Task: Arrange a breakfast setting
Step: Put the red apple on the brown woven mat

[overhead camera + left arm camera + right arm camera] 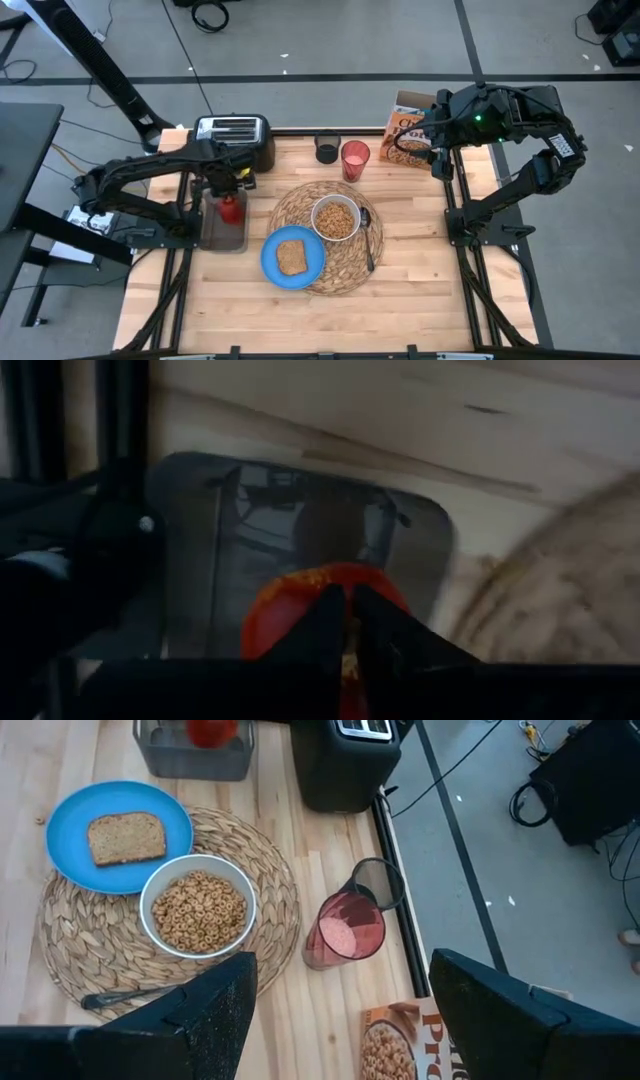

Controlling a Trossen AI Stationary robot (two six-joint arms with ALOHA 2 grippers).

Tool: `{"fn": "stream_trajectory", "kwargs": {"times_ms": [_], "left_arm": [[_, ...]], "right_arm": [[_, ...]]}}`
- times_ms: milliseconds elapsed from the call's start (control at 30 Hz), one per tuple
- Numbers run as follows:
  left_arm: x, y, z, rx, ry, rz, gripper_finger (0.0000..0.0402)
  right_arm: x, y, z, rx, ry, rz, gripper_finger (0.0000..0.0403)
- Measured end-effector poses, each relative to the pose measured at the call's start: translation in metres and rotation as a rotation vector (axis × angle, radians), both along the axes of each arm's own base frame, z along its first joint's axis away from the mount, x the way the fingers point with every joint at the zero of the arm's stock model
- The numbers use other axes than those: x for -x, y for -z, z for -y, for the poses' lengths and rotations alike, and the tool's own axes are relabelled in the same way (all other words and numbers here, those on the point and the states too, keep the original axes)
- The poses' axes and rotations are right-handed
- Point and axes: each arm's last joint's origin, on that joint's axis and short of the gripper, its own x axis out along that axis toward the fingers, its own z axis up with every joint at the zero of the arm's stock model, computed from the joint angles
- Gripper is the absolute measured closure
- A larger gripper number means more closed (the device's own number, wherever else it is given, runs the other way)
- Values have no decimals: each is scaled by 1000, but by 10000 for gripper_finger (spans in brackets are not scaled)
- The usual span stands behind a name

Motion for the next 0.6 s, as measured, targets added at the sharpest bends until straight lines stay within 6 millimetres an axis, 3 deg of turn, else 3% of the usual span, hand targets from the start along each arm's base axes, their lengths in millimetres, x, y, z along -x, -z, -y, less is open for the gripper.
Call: {"fn": "stream_trajectory", "kwargs": {"times_ms": [167,333,467,600], "left_arm": [[-10,-44,11,-63,72,56,375],[-29,-80,22,-286,110,229,382],[-54,-89,30,-504,156,379,382],[-81,-80,34,-623,223,385,382]], "right_arm": [[0,0,0,3,-2,5,104],[-1,-1,0,5,-1,15,103],[-1,-1,0,11,-7,15,103],[-1,-1,0,10,-21,13,105]]}}
